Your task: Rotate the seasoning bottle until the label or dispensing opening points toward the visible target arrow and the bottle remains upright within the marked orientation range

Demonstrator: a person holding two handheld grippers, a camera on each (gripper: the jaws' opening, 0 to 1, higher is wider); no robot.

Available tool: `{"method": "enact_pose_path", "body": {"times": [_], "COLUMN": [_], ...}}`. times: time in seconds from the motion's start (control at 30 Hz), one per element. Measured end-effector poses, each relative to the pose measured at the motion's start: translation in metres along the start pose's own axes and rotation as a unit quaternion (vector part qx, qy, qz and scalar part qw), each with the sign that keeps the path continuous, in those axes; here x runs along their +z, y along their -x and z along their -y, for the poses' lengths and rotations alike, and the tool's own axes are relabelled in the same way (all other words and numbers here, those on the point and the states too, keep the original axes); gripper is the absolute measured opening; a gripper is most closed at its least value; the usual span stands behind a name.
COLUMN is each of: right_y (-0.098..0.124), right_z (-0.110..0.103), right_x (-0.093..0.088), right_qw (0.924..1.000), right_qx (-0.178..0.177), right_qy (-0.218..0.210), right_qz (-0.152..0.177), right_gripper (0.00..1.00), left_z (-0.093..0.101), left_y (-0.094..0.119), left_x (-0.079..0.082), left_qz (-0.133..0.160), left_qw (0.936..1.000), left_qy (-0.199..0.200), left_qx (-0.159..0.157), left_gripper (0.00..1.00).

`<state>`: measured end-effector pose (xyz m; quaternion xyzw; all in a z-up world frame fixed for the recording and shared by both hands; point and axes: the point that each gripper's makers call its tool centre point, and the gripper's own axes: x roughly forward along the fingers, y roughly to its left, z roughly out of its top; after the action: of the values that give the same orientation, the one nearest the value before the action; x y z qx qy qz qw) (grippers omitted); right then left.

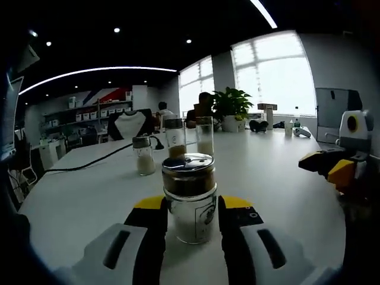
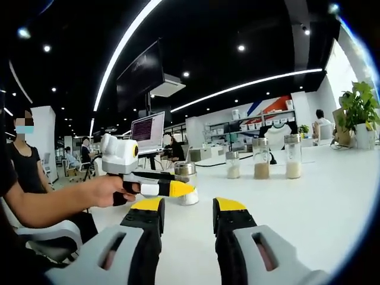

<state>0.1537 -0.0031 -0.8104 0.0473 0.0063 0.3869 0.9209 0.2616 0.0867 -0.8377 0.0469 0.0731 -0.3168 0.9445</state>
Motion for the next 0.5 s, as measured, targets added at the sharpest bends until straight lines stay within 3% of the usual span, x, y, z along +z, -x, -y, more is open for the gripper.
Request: {"method": "enact_pose_path", "body": {"times": [0.5], "right_y": [0.0018], "right_z": [0.0042], "right_x": [0.0014], "right_qw": [1.0], "right_qx": [-0.004], "right_qy": [-0.006], "right_qz": [0.003], "right_gripper": [0.3], "left_z": [0.0033], "left_y": [0.0023], "left_x": [0.0038], "left_qz": [0.004], "left_qw": [1.0], "left_qy": [0.005], "left_qx": [-0.004], "left_gripper": [0.34]}}
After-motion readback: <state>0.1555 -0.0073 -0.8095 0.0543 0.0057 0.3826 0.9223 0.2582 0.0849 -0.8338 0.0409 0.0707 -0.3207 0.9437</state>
